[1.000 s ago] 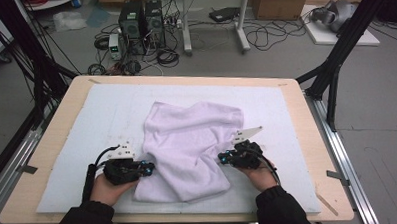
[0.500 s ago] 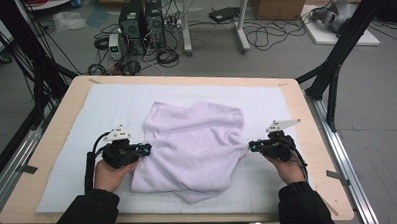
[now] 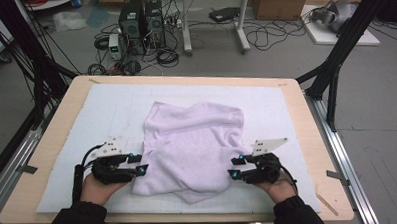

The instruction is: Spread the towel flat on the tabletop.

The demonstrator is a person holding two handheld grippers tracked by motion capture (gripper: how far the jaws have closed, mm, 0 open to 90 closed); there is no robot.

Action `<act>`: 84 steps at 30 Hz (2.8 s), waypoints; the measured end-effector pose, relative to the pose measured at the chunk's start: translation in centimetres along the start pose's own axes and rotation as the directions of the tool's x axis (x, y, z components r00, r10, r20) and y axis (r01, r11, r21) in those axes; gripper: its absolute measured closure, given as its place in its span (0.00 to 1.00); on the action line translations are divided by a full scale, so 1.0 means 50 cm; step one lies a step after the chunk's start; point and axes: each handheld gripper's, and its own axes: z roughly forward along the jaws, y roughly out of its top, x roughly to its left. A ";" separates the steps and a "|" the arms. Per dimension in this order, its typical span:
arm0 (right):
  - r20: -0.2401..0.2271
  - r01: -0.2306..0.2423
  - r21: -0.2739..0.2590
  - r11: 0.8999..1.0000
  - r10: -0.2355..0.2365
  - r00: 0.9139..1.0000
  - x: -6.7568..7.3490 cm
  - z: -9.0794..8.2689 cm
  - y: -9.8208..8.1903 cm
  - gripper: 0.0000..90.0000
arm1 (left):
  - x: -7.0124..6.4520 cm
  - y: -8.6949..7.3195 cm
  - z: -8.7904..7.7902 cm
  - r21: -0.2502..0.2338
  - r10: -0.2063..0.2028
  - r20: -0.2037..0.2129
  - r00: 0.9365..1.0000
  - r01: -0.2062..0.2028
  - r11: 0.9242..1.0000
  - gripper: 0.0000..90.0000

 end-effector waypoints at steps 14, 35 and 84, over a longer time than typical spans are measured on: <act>-0.008 0.027 0.110 0.994 -0.027 1.000 0.012 0.063 0.012 0.93 | -0.022 0.005 0.036 0.072 0.058 0.019 0.998 -0.059 0.996 0.97; 0.206 -0.166 0.060 0.984 0.150 0.967 -0.183 0.058 0.087 0.84 | 0.134 0.098 0.108 0.054 -0.087 -0.183 0.979 0.098 0.994 0.85; 0.031 0.078 -0.051 0.996 -0.076 0.997 0.065 -0.062 0.111 0.96 | -0.067 0.070 -0.049 -0.097 0.100 0.006 0.995 -0.099 0.990 0.97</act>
